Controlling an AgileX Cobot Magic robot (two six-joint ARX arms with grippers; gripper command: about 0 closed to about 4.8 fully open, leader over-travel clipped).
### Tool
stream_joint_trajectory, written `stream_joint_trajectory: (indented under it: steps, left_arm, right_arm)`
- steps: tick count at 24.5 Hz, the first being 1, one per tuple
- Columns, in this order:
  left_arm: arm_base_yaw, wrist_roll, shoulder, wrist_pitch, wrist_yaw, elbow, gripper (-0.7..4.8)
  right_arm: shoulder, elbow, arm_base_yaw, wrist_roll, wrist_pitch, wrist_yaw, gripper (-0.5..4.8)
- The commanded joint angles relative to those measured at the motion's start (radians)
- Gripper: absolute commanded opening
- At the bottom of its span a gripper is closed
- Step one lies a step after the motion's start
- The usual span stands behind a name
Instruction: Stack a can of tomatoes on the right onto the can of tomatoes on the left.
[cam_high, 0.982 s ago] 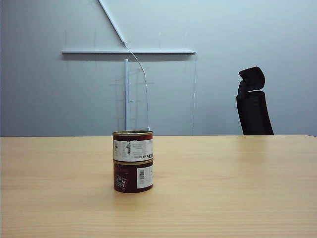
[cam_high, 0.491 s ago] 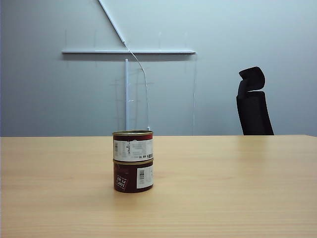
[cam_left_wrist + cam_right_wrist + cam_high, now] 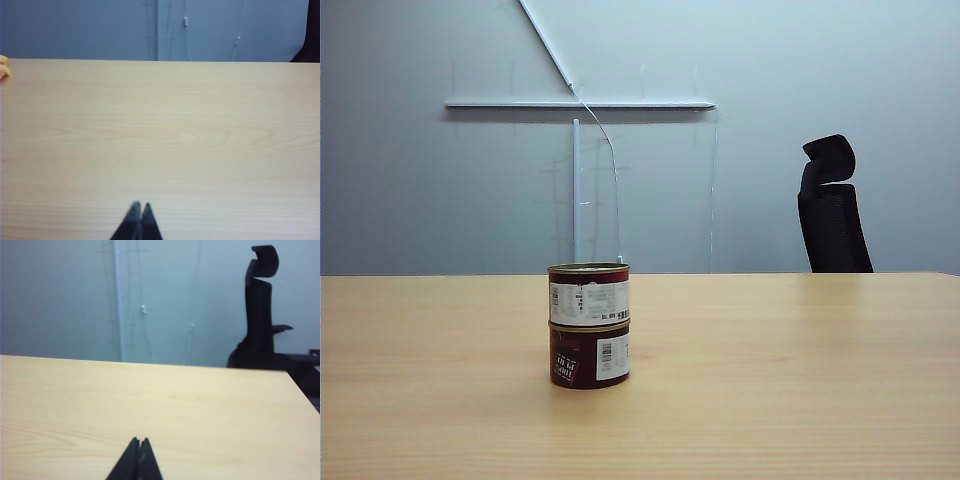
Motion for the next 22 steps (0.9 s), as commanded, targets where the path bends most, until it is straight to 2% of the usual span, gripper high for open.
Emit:
stream_joint_trajectory:
  steps: [1, 8, 11, 14, 18, 22]
  left_arm:
    - [0.001, 0.0, 0.002, 0.013, 0.002, 0.003, -0.04]
    - [0.001, 0.0, 0.002, 0.012, 0.002, 0.003, -0.04]
    - [0.001, 0.0, 0.002, 0.013, 0.002, 0.003, -0.04]
    - [0.001, 0.0, 0.002, 0.013, 0.002, 0.003, -0.04]
    - [0.001, 0.0, 0.002, 0.013, 0.002, 0.003, -0.04]
    - [0.001, 0.0, 0.002, 0.012, 0.003, 0.003, -0.04]
  right_arm:
    - [-0.068, -0.121, -0.067, 0.033, 0.123, -0.082, -0.08]
    - [-0.225, -0.289, -0.153, 0.059, 0.114, -0.139, -0.08]
    - [-0.28, -0.315, -0.247, 0.061, 0.067, -0.244, -0.08]
    - [-0.285, -0.315, -0.303, 0.061, 0.051, -0.294, -0.08]
    - [-0.304, -0.315, -0.352, 0.061, 0.014, -0.306, -0.08]
    - [-0.304, -0.315, -0.36, 0.058, 0.001, -0.303, -0.08]
